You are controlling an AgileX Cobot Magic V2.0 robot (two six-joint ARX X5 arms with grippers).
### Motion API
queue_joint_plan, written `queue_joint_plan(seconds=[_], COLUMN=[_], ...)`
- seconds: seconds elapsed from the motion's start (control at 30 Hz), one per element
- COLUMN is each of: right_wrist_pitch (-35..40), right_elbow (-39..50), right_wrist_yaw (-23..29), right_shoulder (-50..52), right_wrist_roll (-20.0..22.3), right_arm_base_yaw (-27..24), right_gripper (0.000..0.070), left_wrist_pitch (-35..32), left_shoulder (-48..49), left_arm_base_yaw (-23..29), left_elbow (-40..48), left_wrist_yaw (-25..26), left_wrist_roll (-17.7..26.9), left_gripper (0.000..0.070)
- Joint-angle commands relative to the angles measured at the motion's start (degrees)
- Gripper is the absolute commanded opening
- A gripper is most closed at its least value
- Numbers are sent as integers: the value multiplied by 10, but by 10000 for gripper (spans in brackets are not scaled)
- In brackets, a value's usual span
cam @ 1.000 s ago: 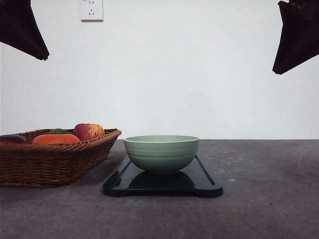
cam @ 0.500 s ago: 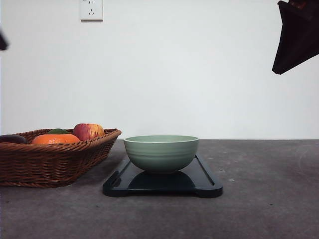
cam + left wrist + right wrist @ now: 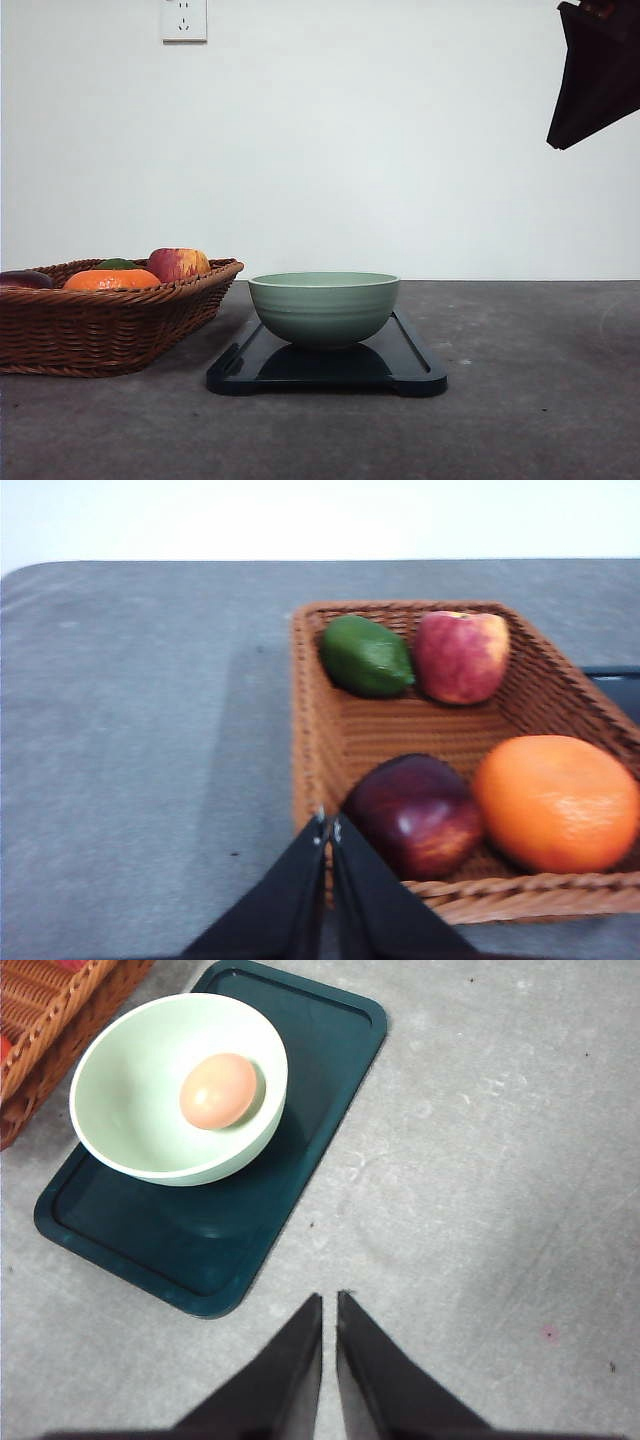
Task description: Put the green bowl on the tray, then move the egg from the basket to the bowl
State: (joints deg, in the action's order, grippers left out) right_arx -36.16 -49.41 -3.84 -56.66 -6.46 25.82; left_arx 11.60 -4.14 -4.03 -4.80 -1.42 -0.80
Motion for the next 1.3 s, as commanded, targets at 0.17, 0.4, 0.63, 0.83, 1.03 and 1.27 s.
queue_joint_plan(seconds=[0.17,0.4,0.63,0.83,1.03,1.27], right_wrist_pitch=[6,6,6,42,232,318], right_elbow=[-2,-2,-2,16,175,333], right_wrist_yaw=[0,0,0,28,28,28], right_shoulder=[-2,-2,-2,15,124,290], right_wrist_roll=[-6,-6,-6,93,90,91], right_arm_base_yaw=[3,3,3,-7,-50,-108], right_gripper=[16,16,16,16,16,16], left_wrist_pitch=[-17,-19,-22,-22,-22,-22], left_shoulder=[40,39,39,39,39,39], left_arm_base_yaw=[15,15,15,15,15,15], left_elbow=[41,40,40,40,40,40], left_wrist_yaw=[-3,-2,-2,-2,-2,-2], left_wrist_roll=[4,1,1,1,1,1], left_gripper=[0,0,0,0,0,0])
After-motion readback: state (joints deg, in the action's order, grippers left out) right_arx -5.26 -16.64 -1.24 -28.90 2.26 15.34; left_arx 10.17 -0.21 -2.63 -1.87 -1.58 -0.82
